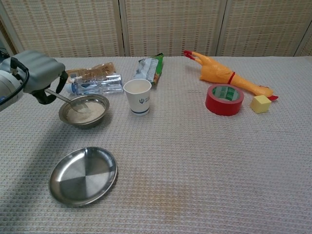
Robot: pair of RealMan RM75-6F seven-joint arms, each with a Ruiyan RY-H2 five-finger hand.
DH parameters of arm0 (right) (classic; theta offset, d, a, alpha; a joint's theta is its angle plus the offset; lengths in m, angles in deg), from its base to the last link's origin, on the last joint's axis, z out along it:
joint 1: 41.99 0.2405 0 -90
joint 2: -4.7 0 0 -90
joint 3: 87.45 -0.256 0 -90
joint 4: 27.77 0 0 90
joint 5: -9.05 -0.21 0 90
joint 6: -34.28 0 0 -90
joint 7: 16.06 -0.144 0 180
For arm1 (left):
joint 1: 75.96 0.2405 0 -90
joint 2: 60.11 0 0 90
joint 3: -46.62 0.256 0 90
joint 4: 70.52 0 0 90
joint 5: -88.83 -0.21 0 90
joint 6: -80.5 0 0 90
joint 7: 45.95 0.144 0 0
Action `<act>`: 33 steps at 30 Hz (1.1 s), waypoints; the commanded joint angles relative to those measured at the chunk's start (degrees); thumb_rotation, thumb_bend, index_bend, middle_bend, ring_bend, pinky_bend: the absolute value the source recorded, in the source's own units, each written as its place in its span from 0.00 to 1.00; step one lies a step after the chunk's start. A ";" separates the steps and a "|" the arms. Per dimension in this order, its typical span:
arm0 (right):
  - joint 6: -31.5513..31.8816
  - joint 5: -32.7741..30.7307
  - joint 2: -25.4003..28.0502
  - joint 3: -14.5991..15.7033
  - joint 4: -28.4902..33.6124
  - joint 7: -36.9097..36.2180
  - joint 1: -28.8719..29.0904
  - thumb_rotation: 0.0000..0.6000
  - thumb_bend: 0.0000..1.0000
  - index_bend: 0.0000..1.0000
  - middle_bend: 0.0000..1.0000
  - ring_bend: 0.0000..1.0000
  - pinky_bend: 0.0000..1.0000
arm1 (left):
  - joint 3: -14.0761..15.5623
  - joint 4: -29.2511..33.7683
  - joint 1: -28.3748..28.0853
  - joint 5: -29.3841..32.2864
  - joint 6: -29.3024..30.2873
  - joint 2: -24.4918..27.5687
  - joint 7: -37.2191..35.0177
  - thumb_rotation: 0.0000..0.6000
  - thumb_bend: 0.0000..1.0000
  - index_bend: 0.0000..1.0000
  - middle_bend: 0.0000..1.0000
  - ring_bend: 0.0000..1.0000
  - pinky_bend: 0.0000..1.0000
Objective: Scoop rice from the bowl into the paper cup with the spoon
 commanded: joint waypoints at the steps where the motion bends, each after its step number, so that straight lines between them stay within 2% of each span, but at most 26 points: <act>1: -0.24 -0.11 -0.04 0.03 0.03 0.11 0.06 1.00 0.12 0.00 0.00 0.00 0.00 | -0.63 0.99 -0.56 2.53 -1.75 1.57 -1.94 1.00 0.40 0.66 1.00 1.00 1.00; 8: -0.61 -0.26 -0.07 0.06 0.13 0.30 0.17 1.00 0.12 0.00 0.00 0.00 0.00 | -1.18 2.39 -1.37 6.60 -4.57 3.73 -4.56 1.00 0.40 0.66 1.00 1.00 1.00; 13: -0.93 -0.43 -0.06 0.06 0.09 0.24 0.29 1.00 0.12 0.00 0.00 0.00 0.00 | -2.85 3.96 -2.32 12.17 -9.11 6.86 -9.87 1.00 0.40 0.66 1.00 1.00 1.00; 19: -1.00 -0.35 0.03 0.12 0.07 0.10 0.36 1.00 0.12 0.00 0.00 0.00 0.00 | -3.51 5.54 -4.39 16.72 -11.25 9.61 -12.68 1.00 0.40 0.66 1.00 1.00 1.00; 28: -1.02 -0.70 0.14 0.01 0.10 -0.13 0.36 1.00 0.12 0.00 0.00 0.00 0.00 | -5.81 5.37 -9.94 27.59 -15.85 13.56 -16.51 1.00 0.40 0.66 1.00 1.00 1.00; 33: -1.66 -1.27 0.03 -0.18 0.09 0.18 0.59 1.00 0.12 0.00 0.00 0.00 0.00 | -5.65 4.30 -13.88 32.53 -17.30 14.46 -16.65 1.00 0.40 0.66 1.00 1.00 1.00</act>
